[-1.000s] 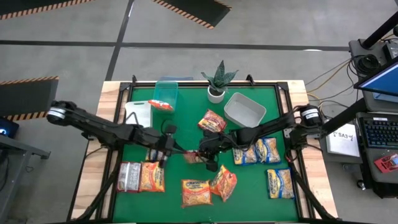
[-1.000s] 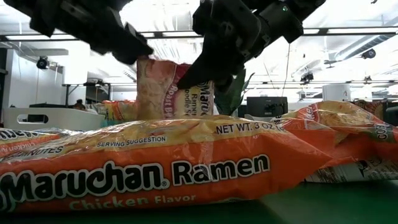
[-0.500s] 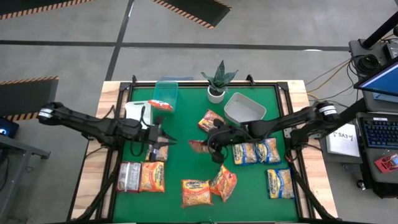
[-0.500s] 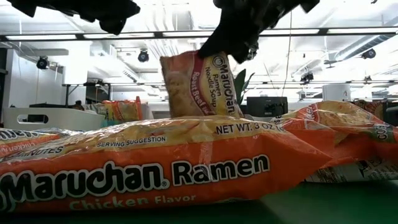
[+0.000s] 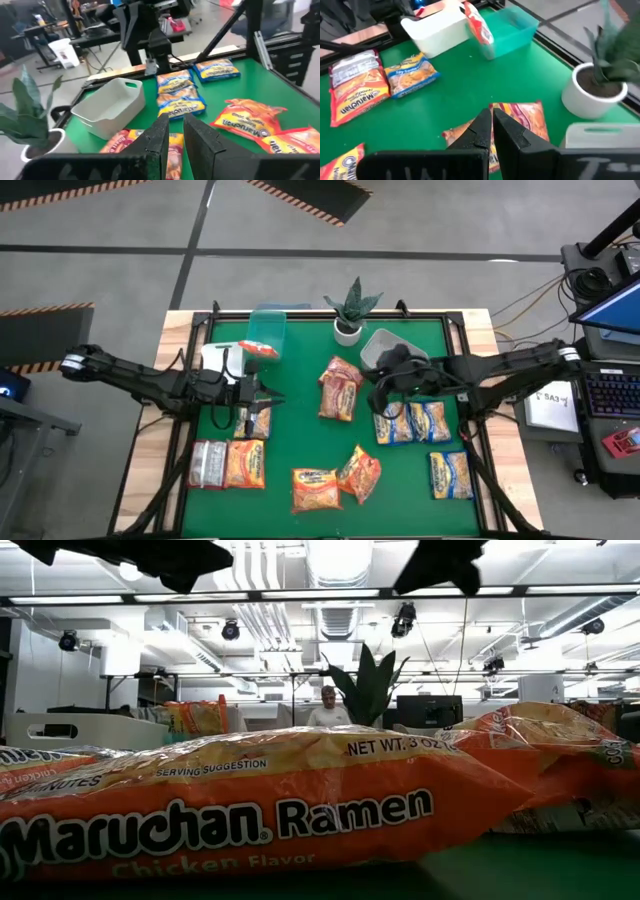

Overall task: Sort Maruchan noodles
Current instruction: Put the middle red noodle pack into the gray bin

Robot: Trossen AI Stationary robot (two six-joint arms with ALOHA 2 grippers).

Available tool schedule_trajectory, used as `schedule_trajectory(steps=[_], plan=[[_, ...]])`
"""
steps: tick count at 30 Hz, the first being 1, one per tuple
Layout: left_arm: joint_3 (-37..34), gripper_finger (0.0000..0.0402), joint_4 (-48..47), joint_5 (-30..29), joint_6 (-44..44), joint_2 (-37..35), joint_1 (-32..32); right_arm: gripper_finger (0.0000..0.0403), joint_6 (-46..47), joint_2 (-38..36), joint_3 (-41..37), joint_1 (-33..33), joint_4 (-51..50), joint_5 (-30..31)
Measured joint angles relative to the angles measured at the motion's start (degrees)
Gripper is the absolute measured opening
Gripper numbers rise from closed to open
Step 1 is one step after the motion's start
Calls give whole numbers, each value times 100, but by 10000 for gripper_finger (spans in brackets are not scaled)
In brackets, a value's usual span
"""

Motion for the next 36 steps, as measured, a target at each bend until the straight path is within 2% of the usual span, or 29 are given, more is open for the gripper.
schedule_trajectory(steps=[5,9,16,21,25,30,36], plan=[[0,41,18,-39,30,135,9,8,683,-174,-80,0,-412,0],[0,41,208,-39,10,565,9,8,1583,-101,-390,0,-592,-161],[0,41,1157,-37,163,1914,123,8,2939,149,-1192,38,-495,-810],[-2,41,1896,-35,156,2920,326,9,3399,409,-1531,37,-163,-835],[33,41,2334,44,94,3573,471,11,3430,644,-1569,37,154,-868],[208,41,2398,161,52,4131,548,45,3579,971,-1569,35,660,-1153],[425,41,2563,164,44,4638,546,127,3917,1322,-1561,20,913,-1256]])
